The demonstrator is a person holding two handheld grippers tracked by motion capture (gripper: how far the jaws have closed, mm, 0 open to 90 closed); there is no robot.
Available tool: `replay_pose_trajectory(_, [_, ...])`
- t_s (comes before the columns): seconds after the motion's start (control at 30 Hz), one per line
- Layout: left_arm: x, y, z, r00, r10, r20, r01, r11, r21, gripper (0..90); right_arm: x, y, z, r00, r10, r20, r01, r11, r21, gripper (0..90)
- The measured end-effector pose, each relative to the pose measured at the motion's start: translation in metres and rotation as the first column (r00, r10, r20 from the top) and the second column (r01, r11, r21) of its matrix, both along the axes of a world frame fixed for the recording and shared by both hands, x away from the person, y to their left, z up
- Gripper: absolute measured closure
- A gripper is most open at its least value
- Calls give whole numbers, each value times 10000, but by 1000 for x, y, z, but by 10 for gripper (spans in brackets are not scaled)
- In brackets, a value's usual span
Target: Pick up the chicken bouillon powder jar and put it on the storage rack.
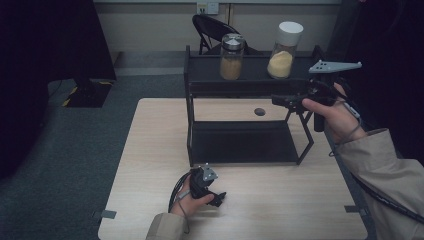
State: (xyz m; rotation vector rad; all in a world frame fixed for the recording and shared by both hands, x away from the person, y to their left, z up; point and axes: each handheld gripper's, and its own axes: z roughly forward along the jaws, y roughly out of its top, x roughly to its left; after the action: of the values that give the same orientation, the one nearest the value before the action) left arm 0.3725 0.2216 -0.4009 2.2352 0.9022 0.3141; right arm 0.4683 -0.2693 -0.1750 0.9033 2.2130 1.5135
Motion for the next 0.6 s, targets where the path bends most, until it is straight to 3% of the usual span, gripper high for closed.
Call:
replay_pose_trajectory(0.27, [0, 0, 0, 10000, 0, -4, 0, 10000, 8, 1, -9, -8, -27, 9994, 353, -62, -352, 9993, 114, 0])
replay_pose_trajectory(0.5, [0, 0, 0, 10000, 6, -5, -6, 10000, 6, 0, -10, -14, -58, 9977, 489, -472, -467, 9979, 457, 0])
replay_pose_trajectory(0.6, [0, 0, 0, 10000, 5, -6, -5, 10000, 5, 0, -9, -14, -69, 9963, 602, -620, -579, 9976, 390, 0])
